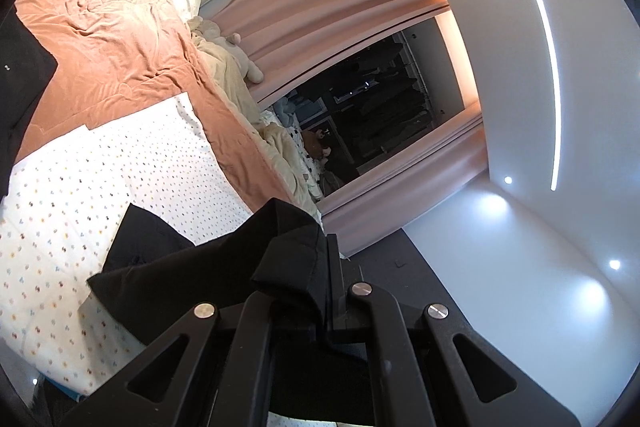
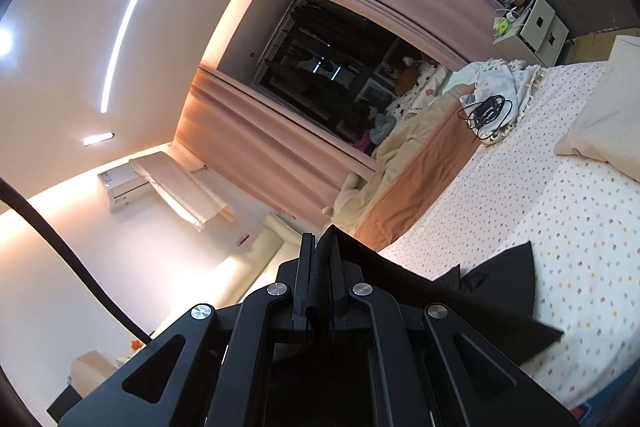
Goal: Fold large clothes
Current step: 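Lift the hem with both tools and fold it over toward the collar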
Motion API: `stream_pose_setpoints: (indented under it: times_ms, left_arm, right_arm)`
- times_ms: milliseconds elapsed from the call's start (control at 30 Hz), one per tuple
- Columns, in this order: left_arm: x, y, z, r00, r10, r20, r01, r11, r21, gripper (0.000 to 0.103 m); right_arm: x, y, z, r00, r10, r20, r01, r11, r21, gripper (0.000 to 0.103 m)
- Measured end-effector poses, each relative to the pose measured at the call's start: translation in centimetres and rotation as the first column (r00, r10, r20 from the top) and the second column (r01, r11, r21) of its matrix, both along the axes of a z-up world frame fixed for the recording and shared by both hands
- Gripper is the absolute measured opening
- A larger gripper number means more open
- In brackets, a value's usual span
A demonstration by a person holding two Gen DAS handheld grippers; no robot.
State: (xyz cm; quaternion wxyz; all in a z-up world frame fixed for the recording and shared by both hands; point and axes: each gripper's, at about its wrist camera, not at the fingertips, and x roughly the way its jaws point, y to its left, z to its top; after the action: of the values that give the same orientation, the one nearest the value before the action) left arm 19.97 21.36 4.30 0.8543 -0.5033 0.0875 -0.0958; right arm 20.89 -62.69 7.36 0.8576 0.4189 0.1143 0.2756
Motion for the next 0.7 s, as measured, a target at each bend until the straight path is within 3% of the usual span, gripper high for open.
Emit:
stream_pose_setpoints:
  times_ms: [400, 700]
  left_arm:
    - [11.7, 2.2, -1.4, 0.996, 0.029, -0.080, -0.029, 1.000, 0.007, 0.005]
    - [18.7, 3.7, -7.5, 0.982, 0.015, -0.190, -0.020, 0.999, -0.028, 0.005]
  right_arm:
    - [8.9, 3.2, 2.9, 0.996, -0.044, -0.075, 0.040, 0.998, -0.051, 0.001]
    - [13.6, 5.5, 1.4, 0.985, -0.058, -0.163, 0.047, 0.996, -0.070, 0.001]
